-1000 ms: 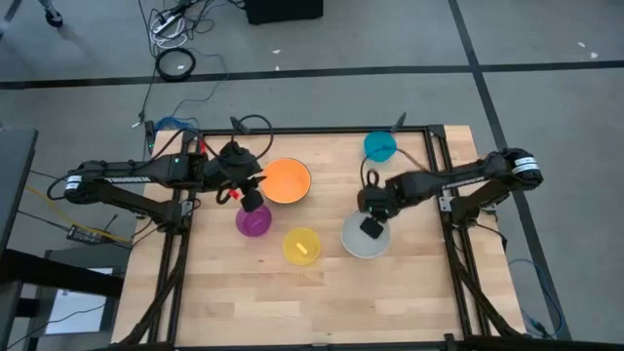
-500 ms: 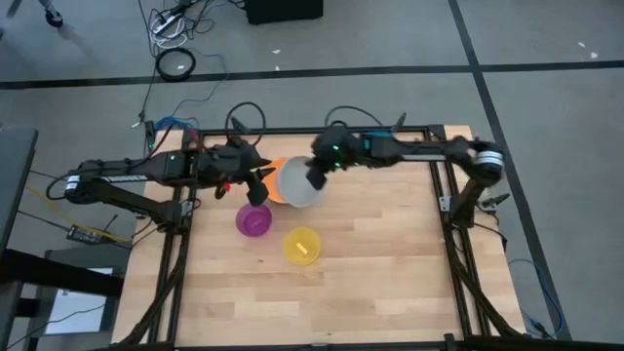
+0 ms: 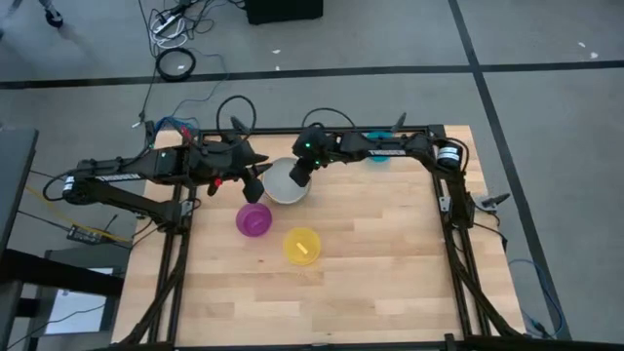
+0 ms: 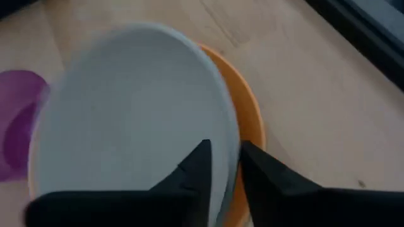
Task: Nest bowls inside each other
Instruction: Stack the white bowl on top of the orange bowl, then stack the purple bowl on top of the white bowl
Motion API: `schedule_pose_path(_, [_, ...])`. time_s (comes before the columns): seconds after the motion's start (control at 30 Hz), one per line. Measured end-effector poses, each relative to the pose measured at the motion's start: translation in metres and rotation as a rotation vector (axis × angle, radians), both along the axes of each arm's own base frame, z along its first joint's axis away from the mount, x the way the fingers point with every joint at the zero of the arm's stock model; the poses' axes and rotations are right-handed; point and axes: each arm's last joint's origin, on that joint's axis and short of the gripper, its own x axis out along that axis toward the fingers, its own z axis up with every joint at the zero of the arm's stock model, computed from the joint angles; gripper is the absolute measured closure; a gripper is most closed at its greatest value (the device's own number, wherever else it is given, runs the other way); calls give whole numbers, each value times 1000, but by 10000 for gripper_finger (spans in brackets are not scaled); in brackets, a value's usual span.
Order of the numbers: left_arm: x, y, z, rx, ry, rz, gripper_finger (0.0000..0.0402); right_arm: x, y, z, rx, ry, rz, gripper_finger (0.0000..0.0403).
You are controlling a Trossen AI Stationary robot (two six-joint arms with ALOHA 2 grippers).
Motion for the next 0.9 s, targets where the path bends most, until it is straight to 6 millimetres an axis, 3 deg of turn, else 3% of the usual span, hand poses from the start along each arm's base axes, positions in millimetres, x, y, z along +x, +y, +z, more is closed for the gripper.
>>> schedule_pose_path(0.17, [-6, 0, -3, -17, 46, 4, 296, -12, 2, 28, -38, 17, -33, 270])
schedule_pose_path(0.3, [-17, -2, -13, -76, 171, 10, 296, -32, 12, 55, -96, 72, -63, 249])
schedule_pose_path(0.53, [-43, -16, -63, -264, 581, 3, 296, -89, 64, 113, -347, 261, -114, 249])
schedule_pose_path(0.7, [-44, -23, -100, -329, 614, 66, 296, -139, 105, 141, -362, 251, -154, 249])
schedule_pose_path(0.9, [-37, -27, -137, -418, 545, 127, 296, -191, 137, 141, -286, 235, -238, 248])
